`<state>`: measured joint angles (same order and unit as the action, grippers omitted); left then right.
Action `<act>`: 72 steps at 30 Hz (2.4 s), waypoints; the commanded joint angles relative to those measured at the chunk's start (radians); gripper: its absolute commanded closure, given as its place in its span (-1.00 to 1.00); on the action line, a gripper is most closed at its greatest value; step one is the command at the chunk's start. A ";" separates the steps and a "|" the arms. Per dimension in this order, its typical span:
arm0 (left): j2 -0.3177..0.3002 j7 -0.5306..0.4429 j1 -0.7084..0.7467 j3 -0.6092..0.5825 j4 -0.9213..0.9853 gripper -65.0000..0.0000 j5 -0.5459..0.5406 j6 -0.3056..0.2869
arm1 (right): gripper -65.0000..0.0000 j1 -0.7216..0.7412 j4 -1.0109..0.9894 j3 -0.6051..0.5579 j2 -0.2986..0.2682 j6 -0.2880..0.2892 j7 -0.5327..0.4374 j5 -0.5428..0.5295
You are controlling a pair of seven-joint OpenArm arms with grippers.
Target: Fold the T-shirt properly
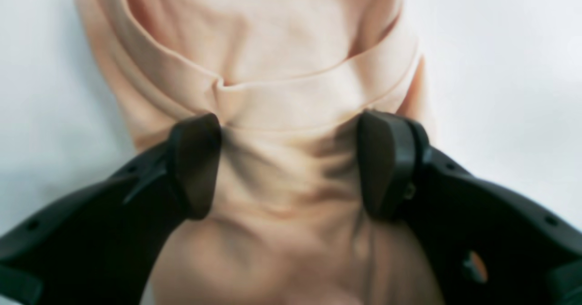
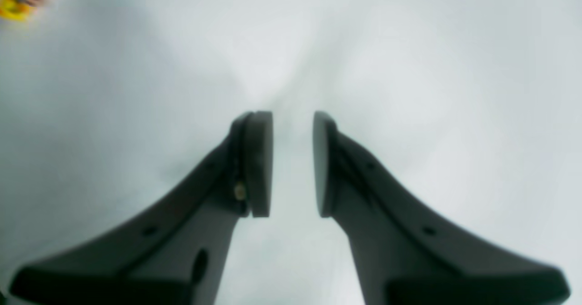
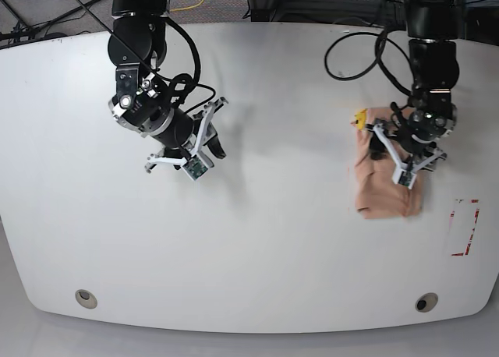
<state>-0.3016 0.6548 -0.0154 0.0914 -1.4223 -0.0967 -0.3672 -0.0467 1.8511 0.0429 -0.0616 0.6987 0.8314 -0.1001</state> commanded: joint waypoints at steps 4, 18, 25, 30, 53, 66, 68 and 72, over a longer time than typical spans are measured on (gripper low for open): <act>-0.160 0.024 -0.016 0.092 0.147 -0.33 0.039 -0.079 | 0.57 0.029 0.023 0.012 -0.002 -0.001 -0.027 -0.014; -0.403 -0.100 -0.019 0.298 0.390 -0.33 0.039 -0.331 | 0.57 0.029 0.035 0.005 -0.017 -0.001 -0.027 -0.014; -0.440 -0.096 -0.024 0.364 0.354 -0.33 0.038 -0.331 | 0.58 0.026 0.054 0.004 -0.022 -0.001 -0.027 -0.014; -0.431 -0.008 -0.030 0.377 0.176 -0.33 0.038 -0.331 | 0.58 0.024 0.054 0.010 -0.043 -0.001 -0.030 -0.010; 0.091 -0.428 0.171 0.179 -0.255 -0.21 0.047 0.110 | 0.58 -0.058 -0.164 0.174 -0.086 -0.049 -0.630 0.168; 0.232 -0.537 0.496 0.098 -0.414 -0.21 0.045 0.202 | 0.58 -0.304 -0.204 0.312 -0.080 -0.138 -0.855 0.159; 0.252 -0.536 0.576 0.100 -0.458 -0.21 0.045 0.202 | 0.58 -0.362 -0.204 0.331 -0.080 -0.138 -0.880 0.116; 0.270 -0.536 0.740 0.098 -0.521 -0.20 0.041 0.202 | 0.58 -0.488 -0.195 0.358 -0.083 -0.138 -0.904 0.007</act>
<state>-0.0380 0.1432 0.6891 0.1890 -1.9041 -0.0498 -0.1669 -0.4877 1.6291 0.3916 -0.1329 0.5606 -0.0452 -0.0498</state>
